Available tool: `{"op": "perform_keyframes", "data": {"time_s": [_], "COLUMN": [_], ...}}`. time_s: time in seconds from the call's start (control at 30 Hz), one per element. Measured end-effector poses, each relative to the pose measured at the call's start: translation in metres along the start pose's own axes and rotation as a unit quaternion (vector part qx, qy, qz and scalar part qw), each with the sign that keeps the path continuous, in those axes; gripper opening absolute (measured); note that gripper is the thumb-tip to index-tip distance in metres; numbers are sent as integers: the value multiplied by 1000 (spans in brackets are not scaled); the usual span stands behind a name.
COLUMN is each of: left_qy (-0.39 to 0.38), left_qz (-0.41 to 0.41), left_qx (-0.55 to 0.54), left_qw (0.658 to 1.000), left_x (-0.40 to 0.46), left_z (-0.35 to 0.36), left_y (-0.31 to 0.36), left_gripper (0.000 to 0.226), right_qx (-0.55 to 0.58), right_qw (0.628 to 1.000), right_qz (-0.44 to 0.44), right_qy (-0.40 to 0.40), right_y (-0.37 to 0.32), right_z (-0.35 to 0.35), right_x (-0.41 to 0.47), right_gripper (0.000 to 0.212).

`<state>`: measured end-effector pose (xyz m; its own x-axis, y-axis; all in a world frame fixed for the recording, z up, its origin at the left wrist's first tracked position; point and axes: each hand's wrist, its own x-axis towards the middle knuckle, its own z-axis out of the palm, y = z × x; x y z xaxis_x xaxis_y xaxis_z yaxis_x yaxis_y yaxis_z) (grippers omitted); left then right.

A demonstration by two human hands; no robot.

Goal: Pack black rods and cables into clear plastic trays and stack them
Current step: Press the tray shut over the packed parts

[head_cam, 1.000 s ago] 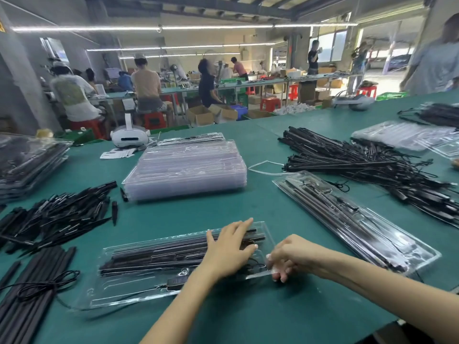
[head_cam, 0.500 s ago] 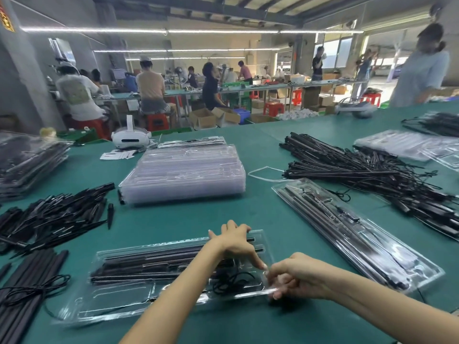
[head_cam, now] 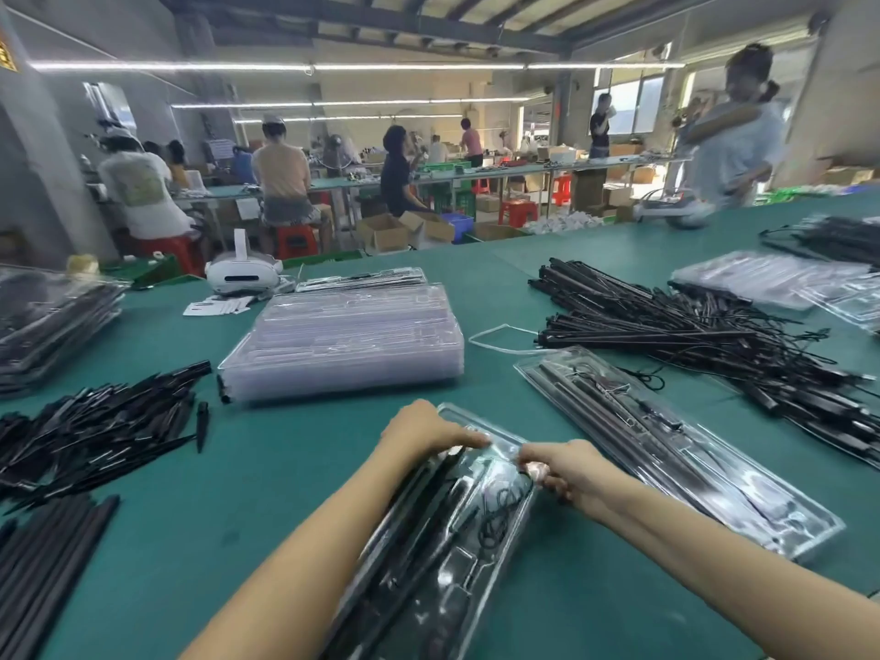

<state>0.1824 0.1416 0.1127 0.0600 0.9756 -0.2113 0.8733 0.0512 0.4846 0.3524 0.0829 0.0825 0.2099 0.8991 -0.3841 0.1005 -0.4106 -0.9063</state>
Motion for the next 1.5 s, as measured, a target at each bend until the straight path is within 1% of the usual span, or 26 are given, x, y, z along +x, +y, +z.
{"op": "perform_keyframes", "data": {"time_s": [0.07,0.1,0.13,0.23,0.33,0.47,0.53,0.63,0.73,0.8,0.87,0.93,0.97,1.03,1.07,1.13,1.2,1.33,1.37,1.5], "left_qy": [-19,-29,-35,-31,-50,-98,-112,-124,-111,-104,-86,-78,-84,-111,-122,-135,-143,-173,-172,-157], "left_qz": [-3,0,4,36,78,66,55,45,44,42,45,47,48,42,34,19,10,-3,2,25], "left_qx": [-21,-29,-34,-34,-39,-16,-29,-85,-103,-104,-81,-60,-68,-120,-141,-154,-164,-210,-207,-162], "left_qw": [1000,999,999,998,995,993,992,988,987,988,992,994,993,986,982,979,976,962,963,974], "left_x": [2,2,4,12,19,30,34,37,37,37,37,37,37,35,34,32,31,30,29,30], "left_z": [-4,-5,-6,-7,-8,-5,-3,1,4,7,10,10,7,2,-1,-5,-6,-8,-8,-12], "left_y": [-8,-13,-17,-24,-22,-23,-26,-29,-31,-33,-33,-33,-33,-33,-33,-34,-36,-41,-40,-37], "left_gripper": [88,82,73,44,28,20,15,14,11,8,10,8,10,19,17,11,12,33,33,14], "right_qx": [9,12,2,-77,-106,-125,-147,-177,-186,-192,-208,-194,-172,-126,-117,-127,-147,-157,-159,-158], "right_qw": [1000,1000,1000,994,989,986,984,981,980,979,976,978,981,986,986,983,979,976,976,977], "right_qz": [-2,-10,-22,-74,-101,-103,-92,-70,-53,-45,-45,-43,-37,-15,-7,3,7,14,15,13], "right_qy": [3,-1,-4,-7,-21,-45,-46,-46,-41,-41,-48,-65,-77,-107,-120,-136,-144,-151,-149,-143], "right_y": [-1,-1,-1,0,-5,-14,-16,-19,-22,-22,-21,-21,-21,-24,-25,-28,-31,-34,-34,-33], "right_z": [5,8,11,21,33,45,47,47,50,50,50,49,48,45,45,45,45,45,46,49], "right_x": [6,8,11,17,22,31,34,37,39,40,42,44,45,47,47,47,46,45,45,44], "right_gripper": [14,13,12,22,15,10,11,12,13,18,21,20,18,19,19,18,16,15,16,25]}}
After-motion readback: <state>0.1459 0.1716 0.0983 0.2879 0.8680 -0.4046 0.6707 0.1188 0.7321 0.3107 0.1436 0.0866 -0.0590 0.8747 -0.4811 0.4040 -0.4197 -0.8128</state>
